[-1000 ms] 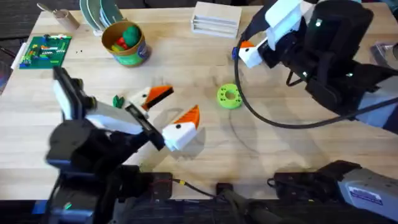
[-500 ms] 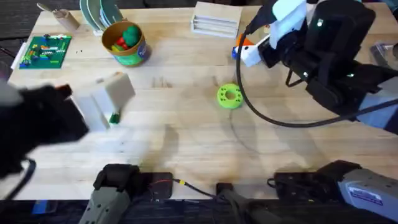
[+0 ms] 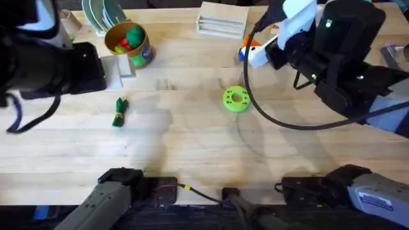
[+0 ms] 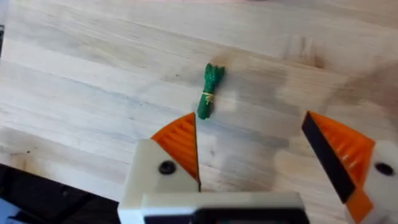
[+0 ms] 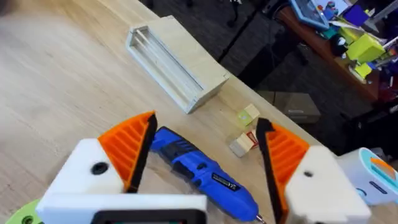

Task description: Pick up the gripper from the table and insert it into the empty holder that is missing its gripper. Then pick up a screw, insert it into the mounting hole, and use the screwdriver to tighten it. Finally, clean up the table by picking up the vegetable and placing it into the bucket.

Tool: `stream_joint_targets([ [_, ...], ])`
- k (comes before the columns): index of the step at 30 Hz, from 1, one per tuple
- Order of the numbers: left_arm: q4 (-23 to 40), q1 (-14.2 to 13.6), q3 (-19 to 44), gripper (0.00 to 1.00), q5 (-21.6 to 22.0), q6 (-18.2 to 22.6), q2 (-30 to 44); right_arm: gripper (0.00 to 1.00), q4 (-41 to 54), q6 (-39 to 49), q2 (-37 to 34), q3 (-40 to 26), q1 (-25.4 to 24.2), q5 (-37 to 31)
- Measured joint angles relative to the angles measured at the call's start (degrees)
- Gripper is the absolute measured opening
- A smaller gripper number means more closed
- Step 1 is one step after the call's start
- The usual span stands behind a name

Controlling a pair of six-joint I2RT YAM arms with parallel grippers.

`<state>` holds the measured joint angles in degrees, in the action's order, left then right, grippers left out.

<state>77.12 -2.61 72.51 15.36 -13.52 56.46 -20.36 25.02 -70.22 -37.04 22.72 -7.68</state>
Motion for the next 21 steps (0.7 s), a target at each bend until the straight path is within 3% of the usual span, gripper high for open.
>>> stream_joint_targets([
  [5, -1.58, 2.53, -0.33, 0.99, 1.76, 0.86, 7.82, 0.991, 0.06, -0.04, -0.02, 0.0, 0.0, 0.0],
  [8, -5.31, 5.43, -2.86, 0.99, 0.47, 4.07, 11.41, 0.991, 0.04, -0.17, -0.02, 0.0, 0.0, 0.0],
  [15, -15.58, 14.95, -14.37, 0.993, -3.91, 13.92, 12.88, 0.991, 0.06, -0.17, -0.02, 0.0, 0.0, 0.0],
  [21, -23.58, 21.79, -18.48, 0.993, -6.6, 18.54, 13.94, 0.991, 0.04, -0.17, -0.02, 0.0, 0.0, 0.0],
])
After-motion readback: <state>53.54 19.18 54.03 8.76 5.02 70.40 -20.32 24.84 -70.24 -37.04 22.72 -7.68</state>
